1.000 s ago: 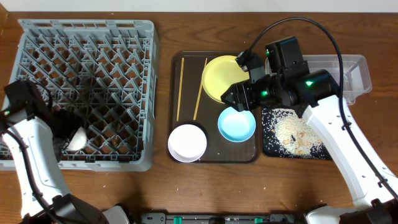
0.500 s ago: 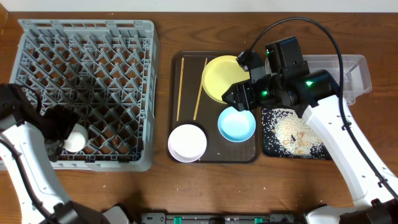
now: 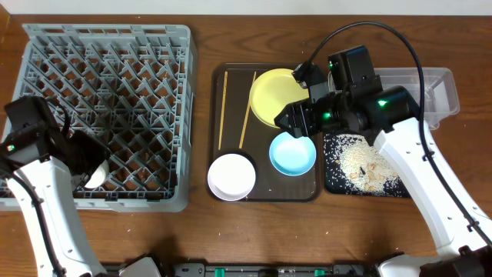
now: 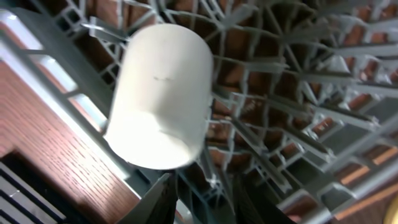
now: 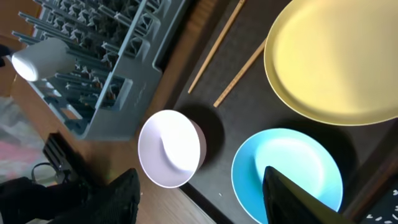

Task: Sort waste into correct bins and load items into the dishwasher
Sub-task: 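Place the white cup upside down in the dish rack with left gripper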

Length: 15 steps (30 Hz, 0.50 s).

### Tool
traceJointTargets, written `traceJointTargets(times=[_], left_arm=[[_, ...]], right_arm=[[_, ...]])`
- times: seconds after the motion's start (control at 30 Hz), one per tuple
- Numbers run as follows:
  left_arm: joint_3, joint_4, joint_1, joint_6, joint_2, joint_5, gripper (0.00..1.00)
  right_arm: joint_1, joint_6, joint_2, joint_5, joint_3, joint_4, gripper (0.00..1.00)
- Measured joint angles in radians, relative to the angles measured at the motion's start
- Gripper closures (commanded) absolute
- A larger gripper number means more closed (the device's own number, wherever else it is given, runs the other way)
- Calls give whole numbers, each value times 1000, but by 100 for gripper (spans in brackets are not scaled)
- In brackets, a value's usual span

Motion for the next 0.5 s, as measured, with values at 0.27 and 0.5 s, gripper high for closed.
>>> traceJointTargets(times=[0.27, 0.5], left_arm=[[-10, 13, 0, -53, 26, -93, 61], [-10, 18, 0, -55, 78, -117, 58]], right_arm=[[0, 0, 0, 0, 0, -2, 39], [0, 0, 0, 0, 0, -2, 39]])
